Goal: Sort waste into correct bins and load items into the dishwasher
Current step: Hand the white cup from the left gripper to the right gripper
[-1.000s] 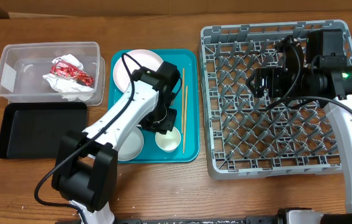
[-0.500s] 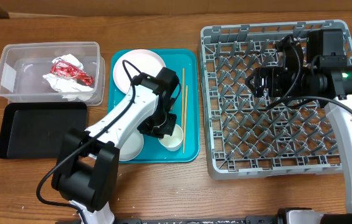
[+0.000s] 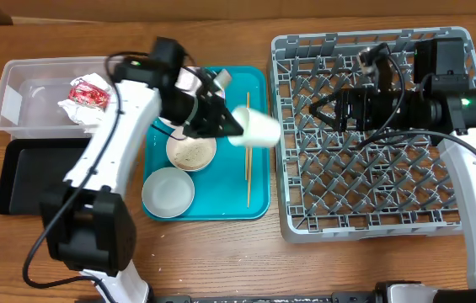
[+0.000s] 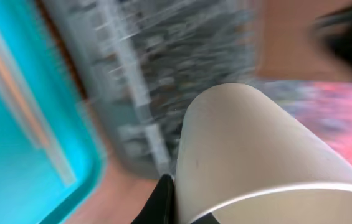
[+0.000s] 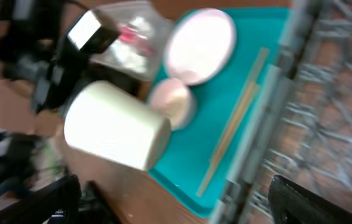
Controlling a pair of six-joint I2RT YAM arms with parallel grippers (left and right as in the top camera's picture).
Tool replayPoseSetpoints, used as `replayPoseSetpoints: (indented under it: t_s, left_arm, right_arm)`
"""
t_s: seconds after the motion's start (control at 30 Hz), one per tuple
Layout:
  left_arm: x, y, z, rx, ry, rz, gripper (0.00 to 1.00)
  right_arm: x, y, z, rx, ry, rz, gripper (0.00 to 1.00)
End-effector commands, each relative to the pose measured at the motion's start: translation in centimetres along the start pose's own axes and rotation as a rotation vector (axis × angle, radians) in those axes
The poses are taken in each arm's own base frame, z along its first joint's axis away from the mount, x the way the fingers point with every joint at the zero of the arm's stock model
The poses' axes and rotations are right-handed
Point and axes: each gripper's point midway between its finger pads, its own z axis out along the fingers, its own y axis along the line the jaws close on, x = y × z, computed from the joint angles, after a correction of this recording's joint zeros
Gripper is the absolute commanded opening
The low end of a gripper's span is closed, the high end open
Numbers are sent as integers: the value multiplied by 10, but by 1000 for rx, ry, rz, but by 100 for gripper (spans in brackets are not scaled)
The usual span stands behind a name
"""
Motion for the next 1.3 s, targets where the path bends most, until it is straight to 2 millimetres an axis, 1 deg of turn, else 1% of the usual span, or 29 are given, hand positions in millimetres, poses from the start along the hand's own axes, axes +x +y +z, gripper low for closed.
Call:
replayPoseSetpoints:
  t_s: [0.0,0.1,0.13,0.43,0.5,0.7,0.77,0.9,0.97,1.03,1.1,1.17,1.2,1.23,1.27]
  left_arm:
    - [-9,-62,-28,375,-78,117,4]
    - [-10,-76,-37,468,-96,126,4]
    - [-10,-83,-41,511,-102,134,4]
    - [-6,-84,-38,515,-86,93,4]
    - [-5,-84,-38,515,-85,90,4]
    - [-3,-87,-34,517,-73,100,4]
    - [-2,-88,-32,519,-66,105,4]
    - [-1,-89,-30,519,-67,122,4]
    - [-1,-89,-30,519,-67,122,4]
    - [-2,-89,-30,519,-67,122,5]
    - [-2,-89,-30,518,-68,125,18]
    - [-2,-89,-31,518,-69,129,38]
    - [-3,-89,-31,517,-72,132,51]
    - [-3,-88,-32,516,-75,135,59]
    - [-4,-87,-32,513,-77,134,64]
  right_arm:
    - [-4,43,5,-207,-7,-62,96]
    - [-8,61,11,-263,-18,-136,94]
    - [-11,69,16,-280,-25,-163,93]
    - [-21,89,24,-318,-58,-248,93]
    - [-22,93,27,-328,-58,-268,93]
    - [-22,96,46,-352,-37,-276,92]
    - [-20,99,50,-369,-27,-281,89]
    - [-18,104,52,-394,-19,-288,80]
    - [-19,104,52,-394,-20,-289,74]
    - [-19,104,52,-394,-20,-289,65]
    - [-19,104,52,-394,-19,-289,59]
    - [-19,104,52,-394,-19,-288,56]
    - [-18,103,52,-394,-18,-285,56]
    - [-18,103,52,-393,-18,-284,56]
    - [-19,102,51,-391,-19,-274,56]
